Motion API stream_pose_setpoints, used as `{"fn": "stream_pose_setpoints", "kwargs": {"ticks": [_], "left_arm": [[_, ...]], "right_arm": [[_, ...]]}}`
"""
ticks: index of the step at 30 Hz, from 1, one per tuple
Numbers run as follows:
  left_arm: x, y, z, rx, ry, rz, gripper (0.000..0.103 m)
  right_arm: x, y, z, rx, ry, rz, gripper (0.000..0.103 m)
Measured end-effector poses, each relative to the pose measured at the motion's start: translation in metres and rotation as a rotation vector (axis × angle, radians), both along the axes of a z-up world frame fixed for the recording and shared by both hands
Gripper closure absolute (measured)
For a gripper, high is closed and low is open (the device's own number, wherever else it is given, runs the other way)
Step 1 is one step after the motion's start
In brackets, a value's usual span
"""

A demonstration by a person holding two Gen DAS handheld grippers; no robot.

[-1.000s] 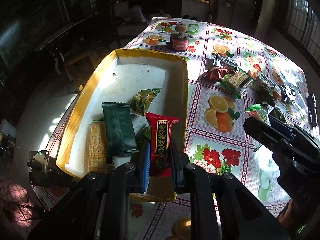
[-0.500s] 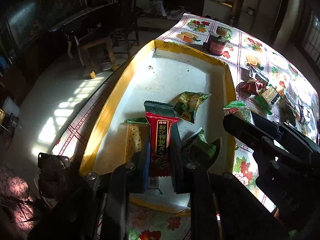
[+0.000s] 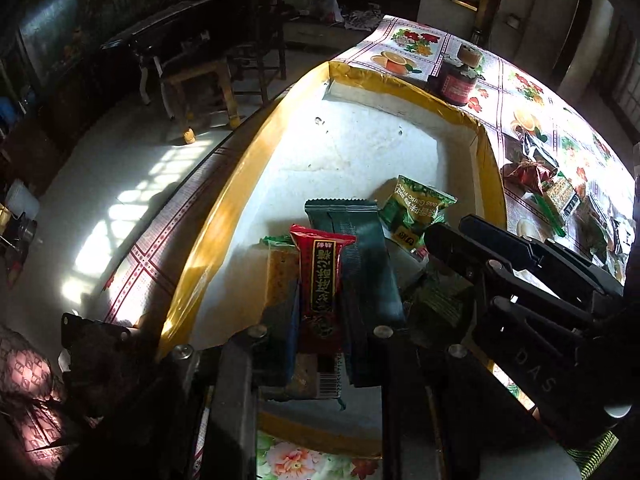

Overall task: Organize snacks
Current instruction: 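Release the red packet in the tray while the right tool releases the bun pack, then withdraw both tools from the tray back over the snack pile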

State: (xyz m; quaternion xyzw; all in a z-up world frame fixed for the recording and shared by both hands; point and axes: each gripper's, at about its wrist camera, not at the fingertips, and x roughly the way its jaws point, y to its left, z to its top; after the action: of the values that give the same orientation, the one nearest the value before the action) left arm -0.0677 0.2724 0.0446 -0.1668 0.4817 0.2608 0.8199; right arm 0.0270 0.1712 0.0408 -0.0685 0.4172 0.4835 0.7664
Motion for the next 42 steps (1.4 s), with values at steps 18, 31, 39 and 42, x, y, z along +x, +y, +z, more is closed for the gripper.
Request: {"fn": "stream_pose_setpoints", "kwargs": {"ticks": [18, 31, 39, 42], "left_arm": [[-0.007, -0.058, 0.043, -0.028, -0.121, -0.020, 0.081], [0.019, -0.142, 0.048, 0.006, -0.091, -0.209, 0.081], [0.054, -0.167, 0.042, 0.038, -0.061, -0.273, 0.072], [0.069, -0.171, 0.039, 0.047, -0.050, -0.286, 0.072]], "right_arm": [[0.011, -0.195, 0.061, 0.961, 0.226, -0.293, 0.004], [-0.001, -0.327, 0.091, 1.191, 0.197, -0.380, 0.002], [0.029, -0.331, 0.072, 0.673, 0.146, -0.601, 0.001], [0.032, -0.322, 0.066, 0.475, 0.097, -0.662, 0.001]]}}
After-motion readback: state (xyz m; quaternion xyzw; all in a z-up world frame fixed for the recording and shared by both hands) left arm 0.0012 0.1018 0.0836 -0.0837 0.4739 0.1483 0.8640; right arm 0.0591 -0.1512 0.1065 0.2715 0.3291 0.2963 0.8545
